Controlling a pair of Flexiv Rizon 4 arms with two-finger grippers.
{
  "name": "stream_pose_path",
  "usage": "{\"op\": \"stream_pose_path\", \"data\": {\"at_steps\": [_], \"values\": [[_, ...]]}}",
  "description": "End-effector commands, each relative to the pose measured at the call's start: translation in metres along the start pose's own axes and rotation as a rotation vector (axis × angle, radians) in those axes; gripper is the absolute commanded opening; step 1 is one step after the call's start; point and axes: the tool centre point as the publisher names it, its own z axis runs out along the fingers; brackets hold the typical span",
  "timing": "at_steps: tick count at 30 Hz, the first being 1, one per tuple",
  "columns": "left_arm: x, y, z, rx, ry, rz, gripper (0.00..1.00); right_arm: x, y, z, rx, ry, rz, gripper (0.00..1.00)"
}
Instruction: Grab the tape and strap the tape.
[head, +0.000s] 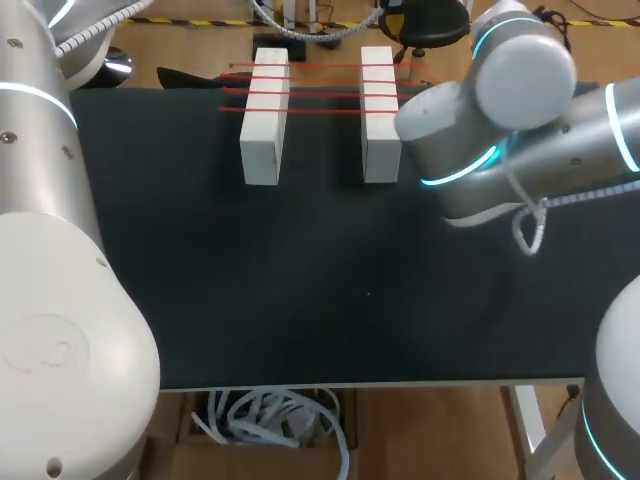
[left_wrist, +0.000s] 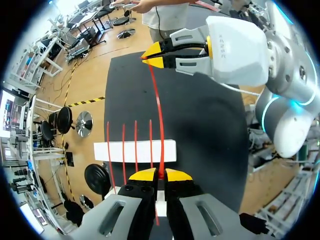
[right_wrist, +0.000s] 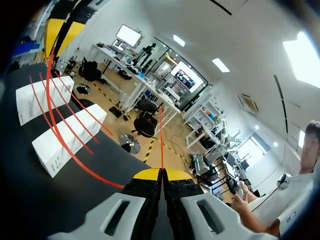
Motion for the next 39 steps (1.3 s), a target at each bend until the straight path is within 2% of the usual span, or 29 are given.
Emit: {"op": "stream_pose_path", "data": {"at_steps": [1,8,16,29,39], "values": [[-0.001,-0.001,-0.001,-0.004,0.002,-0.001,0.00,0.010,0.008,-0.005,0.036,0.011,-0.008,0.00],[-0.001,-0.001,-0.001,-0.004,0.002,-0.001,0.00,0.023,0.018,-0.011,-0.019,0.040,-0.064,0.00],[-0.001,-0.001,-0.001,-0.004,0.002,-0.001,0.00,0.022,0.027,-0.013,-0.055,0.028,-0.088,0.00],[-0.001,-0.001,-0.001,-0.004,0.002,-0.001,0.00,0.014,0.033,-0.016,-0.098,-0.061,-0.257,0.00],[-0.001,-0.001,-0.001,-0.004,0.002,-0.001,0.00,0.009,0.028,-0.016,-0.077,-0.106,-0.320,0.00]]}}
